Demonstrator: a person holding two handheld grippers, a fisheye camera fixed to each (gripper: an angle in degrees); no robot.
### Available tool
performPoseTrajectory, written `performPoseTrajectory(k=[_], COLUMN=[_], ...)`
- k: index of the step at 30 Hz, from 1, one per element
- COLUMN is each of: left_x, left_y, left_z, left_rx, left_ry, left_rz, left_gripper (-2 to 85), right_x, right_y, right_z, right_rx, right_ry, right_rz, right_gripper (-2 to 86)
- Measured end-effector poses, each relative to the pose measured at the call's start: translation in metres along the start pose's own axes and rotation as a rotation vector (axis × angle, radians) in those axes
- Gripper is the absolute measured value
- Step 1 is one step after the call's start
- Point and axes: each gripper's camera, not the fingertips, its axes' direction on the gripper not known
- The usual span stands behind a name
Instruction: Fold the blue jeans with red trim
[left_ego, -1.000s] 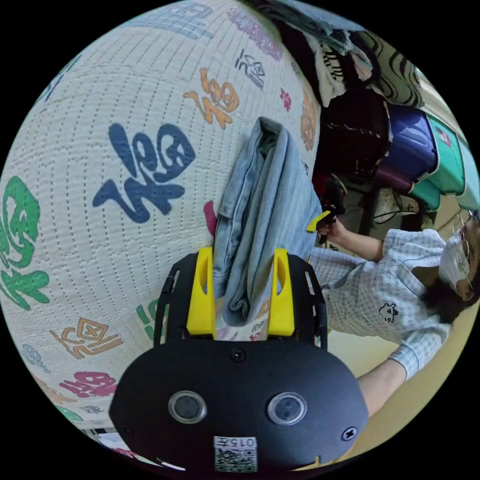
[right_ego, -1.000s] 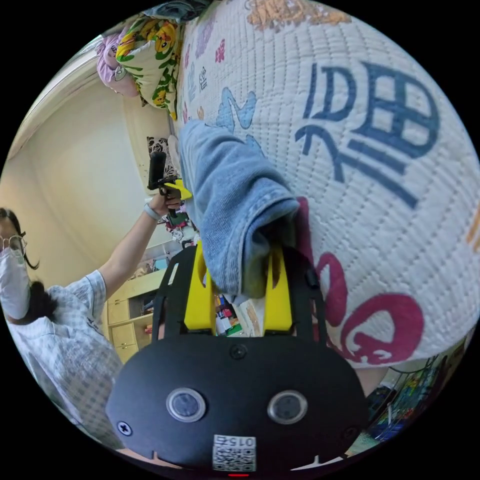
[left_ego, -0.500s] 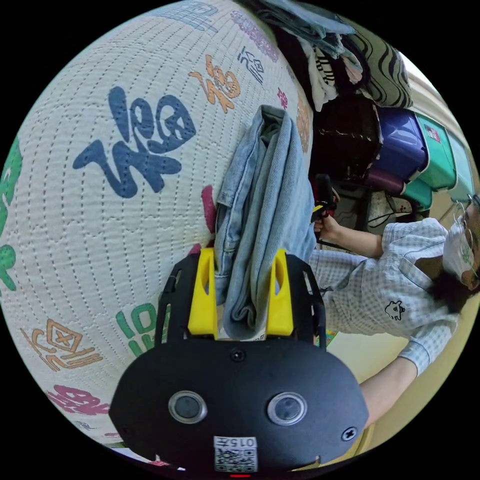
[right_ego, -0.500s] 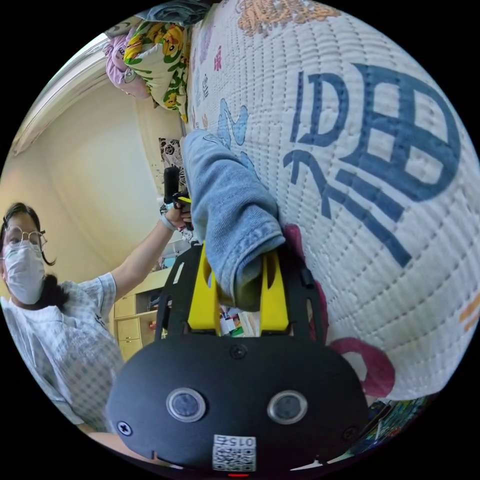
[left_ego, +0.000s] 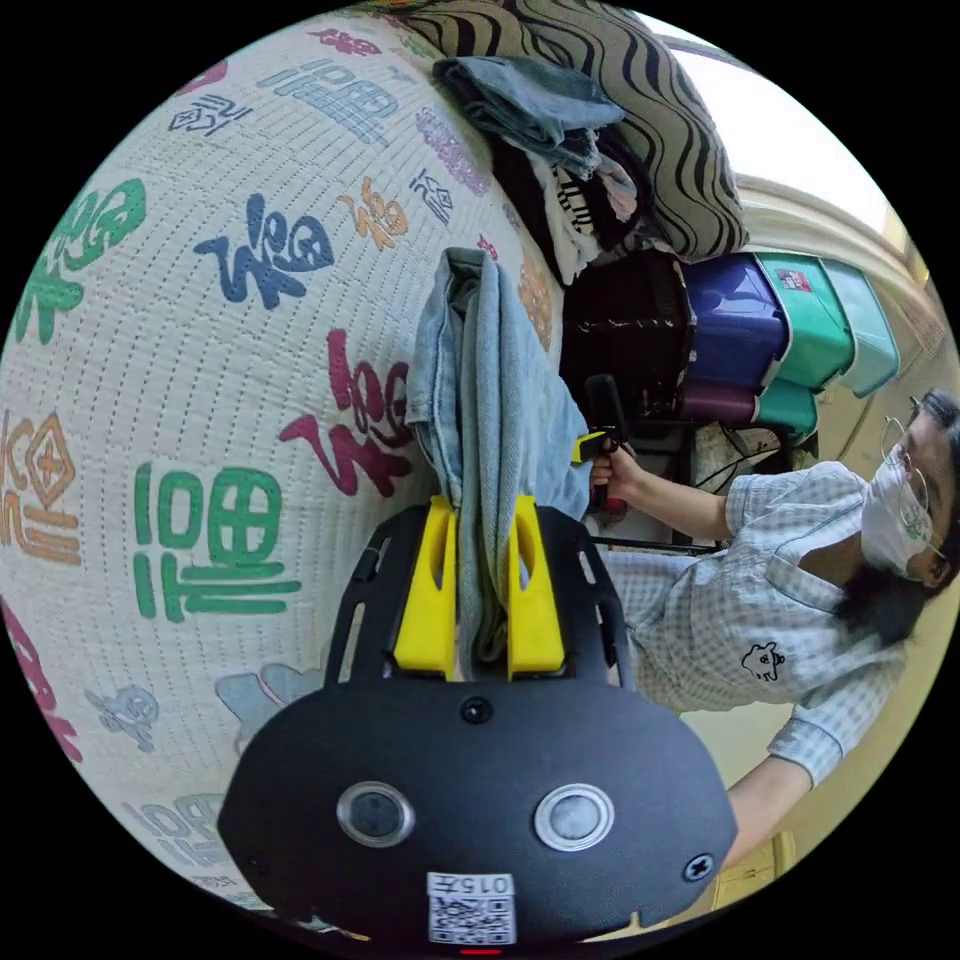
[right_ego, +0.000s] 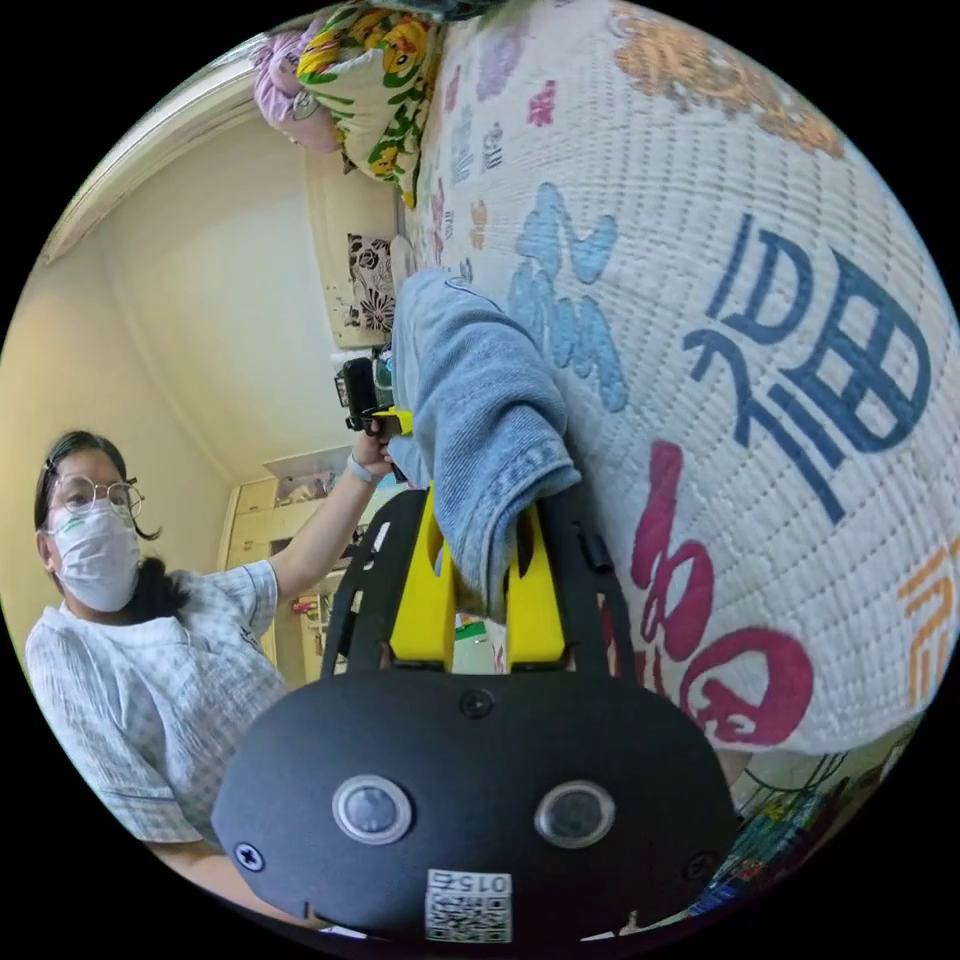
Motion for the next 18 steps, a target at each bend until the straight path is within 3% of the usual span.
performPoseTrajectory(k=[11,18], left_x=[0.117,0.233], left_y=[0.165,0.230], left_z=[0.044,0.073], left_rx=[0.280,0.394], left_ry=[0.134,0.096], left_rz=[-0.127,-0.071], left_gripper=[7.1,7.1], right_x=[-0.184,-0.295], right_y=[0.141,0.244], right_z=[0.027,0.019], right_rx=[-0.203,-0.178], right_ry=[0.131,0.144], right_rz=[-0.162,-0.235], right_gripper=[8.1,8.0])
